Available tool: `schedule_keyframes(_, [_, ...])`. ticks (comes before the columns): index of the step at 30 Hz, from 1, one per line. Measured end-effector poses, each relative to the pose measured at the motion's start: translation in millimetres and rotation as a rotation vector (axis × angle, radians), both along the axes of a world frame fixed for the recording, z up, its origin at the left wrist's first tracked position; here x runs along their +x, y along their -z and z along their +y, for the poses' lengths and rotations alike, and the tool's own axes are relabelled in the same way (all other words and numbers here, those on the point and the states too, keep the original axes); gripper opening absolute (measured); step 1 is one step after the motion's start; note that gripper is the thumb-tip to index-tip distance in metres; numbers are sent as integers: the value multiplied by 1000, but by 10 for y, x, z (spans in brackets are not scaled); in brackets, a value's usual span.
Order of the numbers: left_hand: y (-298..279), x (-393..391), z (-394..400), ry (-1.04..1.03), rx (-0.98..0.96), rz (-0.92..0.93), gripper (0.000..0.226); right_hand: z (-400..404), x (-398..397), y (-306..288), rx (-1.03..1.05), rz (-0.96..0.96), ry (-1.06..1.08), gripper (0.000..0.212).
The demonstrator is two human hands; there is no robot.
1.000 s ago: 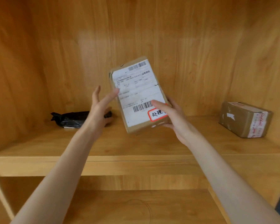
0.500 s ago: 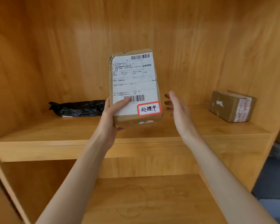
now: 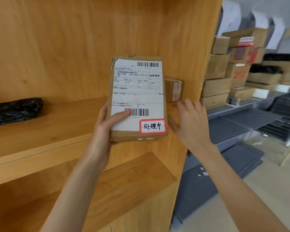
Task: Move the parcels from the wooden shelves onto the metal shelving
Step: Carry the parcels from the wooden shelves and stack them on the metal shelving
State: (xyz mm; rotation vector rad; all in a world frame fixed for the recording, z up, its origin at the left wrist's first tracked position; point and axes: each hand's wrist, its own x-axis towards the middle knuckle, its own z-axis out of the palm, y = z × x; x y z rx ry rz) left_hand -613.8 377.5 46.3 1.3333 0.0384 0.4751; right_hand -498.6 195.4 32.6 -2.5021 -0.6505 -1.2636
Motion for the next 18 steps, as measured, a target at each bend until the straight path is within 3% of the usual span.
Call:
schedule_keyframes(9, [149, 174, -1093, 380, -145, 62, 69, -1313, -520, 114, -100, 44, 380, 29])
schedule_keyframes(18, [237, 287, -2231, 663, -126, 60, 63, -2527, -850, 107, -60, 71, 622, 28])
